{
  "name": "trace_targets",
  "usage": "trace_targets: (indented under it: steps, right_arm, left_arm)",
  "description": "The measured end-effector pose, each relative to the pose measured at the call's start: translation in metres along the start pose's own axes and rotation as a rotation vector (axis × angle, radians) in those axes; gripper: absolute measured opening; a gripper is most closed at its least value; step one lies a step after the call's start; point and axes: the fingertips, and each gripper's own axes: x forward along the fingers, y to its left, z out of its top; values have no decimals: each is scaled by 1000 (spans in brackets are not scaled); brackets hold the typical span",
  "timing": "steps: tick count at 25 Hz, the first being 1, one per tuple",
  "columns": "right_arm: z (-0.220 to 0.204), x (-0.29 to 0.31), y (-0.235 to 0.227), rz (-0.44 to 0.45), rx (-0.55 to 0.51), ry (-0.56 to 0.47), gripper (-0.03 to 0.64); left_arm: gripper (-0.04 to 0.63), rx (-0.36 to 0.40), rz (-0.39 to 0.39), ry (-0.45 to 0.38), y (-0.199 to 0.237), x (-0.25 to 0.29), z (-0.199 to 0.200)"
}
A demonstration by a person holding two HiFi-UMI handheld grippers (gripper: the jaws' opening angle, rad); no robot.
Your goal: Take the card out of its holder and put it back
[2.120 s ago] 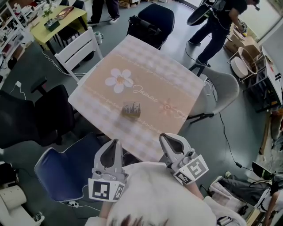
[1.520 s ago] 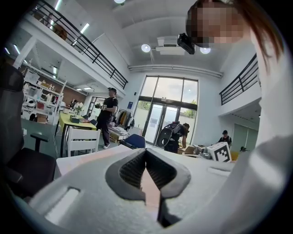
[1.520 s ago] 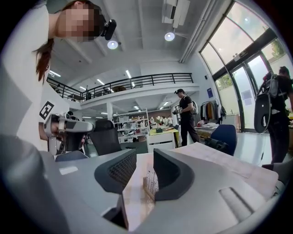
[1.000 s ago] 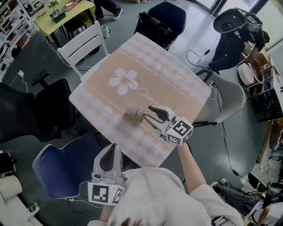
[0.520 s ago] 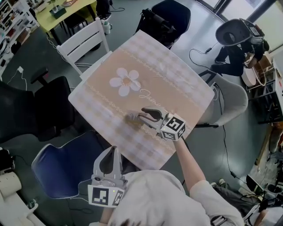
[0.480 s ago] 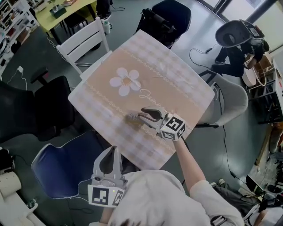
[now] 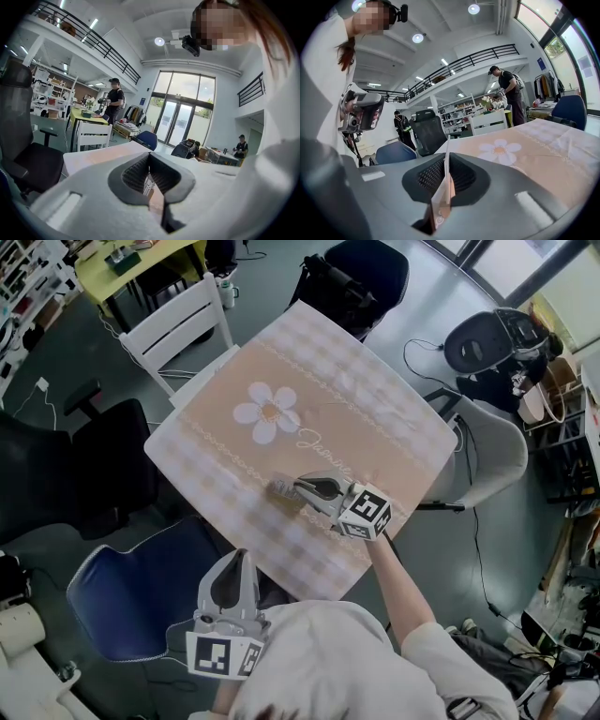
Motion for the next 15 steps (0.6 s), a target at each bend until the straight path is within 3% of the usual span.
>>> trace_targets:
  steps: [15]
  right_arm:
    - [13, -4, 0, -38, 9, -37, 20]
  left_arm:
    - [0, 4, 1, -15, 2, -5, 3]
